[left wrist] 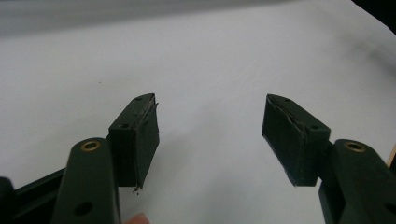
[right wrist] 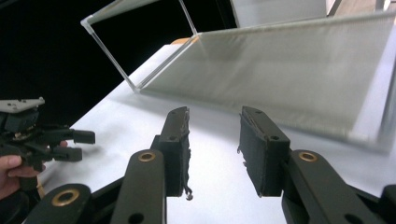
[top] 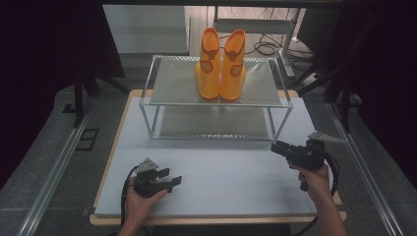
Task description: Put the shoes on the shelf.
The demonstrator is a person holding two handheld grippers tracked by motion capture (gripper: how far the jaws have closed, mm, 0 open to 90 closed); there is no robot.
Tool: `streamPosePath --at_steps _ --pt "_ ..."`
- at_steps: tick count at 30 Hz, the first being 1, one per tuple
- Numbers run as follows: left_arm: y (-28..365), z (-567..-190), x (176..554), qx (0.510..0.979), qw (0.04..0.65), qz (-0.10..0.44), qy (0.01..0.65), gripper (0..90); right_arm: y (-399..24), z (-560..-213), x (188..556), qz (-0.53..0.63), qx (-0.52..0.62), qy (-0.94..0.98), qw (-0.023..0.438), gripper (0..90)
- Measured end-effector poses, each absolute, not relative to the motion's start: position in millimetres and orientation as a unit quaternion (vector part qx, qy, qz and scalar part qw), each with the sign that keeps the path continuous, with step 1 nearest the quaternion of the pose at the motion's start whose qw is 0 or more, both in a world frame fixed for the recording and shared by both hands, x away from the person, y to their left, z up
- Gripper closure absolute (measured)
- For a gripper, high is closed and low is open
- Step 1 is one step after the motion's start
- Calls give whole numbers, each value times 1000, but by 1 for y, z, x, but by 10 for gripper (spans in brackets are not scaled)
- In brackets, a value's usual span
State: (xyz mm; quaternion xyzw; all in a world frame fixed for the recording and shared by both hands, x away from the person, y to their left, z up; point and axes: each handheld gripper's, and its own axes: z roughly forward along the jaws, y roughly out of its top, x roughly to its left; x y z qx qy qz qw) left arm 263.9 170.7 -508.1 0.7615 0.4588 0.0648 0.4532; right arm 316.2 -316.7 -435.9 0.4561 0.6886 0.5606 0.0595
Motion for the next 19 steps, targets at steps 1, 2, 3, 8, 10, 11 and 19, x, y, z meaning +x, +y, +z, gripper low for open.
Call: streamPosePath --at_steps 1,2,3,8,10,11,19 --pt "170 -508 264 762 453 65 459 362 -318 -440 315 561 457 688 57 622" --pt "170 -508 264 762 453 65 459 362 -319 -444 314 561 458 687 57 622" --pt "170 -508 264 762 452 65 459 362 -319 -448 313 560 460 686 57 619" --pt "169 -508 264 762 452 64 459 362 -319 -456 313 552 463 691 61 611" --pt "170 -508 264 762 453 64 459 362 -319 -455 313 556 461 689 59 610" --pt "170 -508 264 762 453 64 458 362 -318 -455 313 555 461 690 61 606" --pt "168 -509 264 769 451 63 448 361 -316 -458 310 547 456 698 70 548"
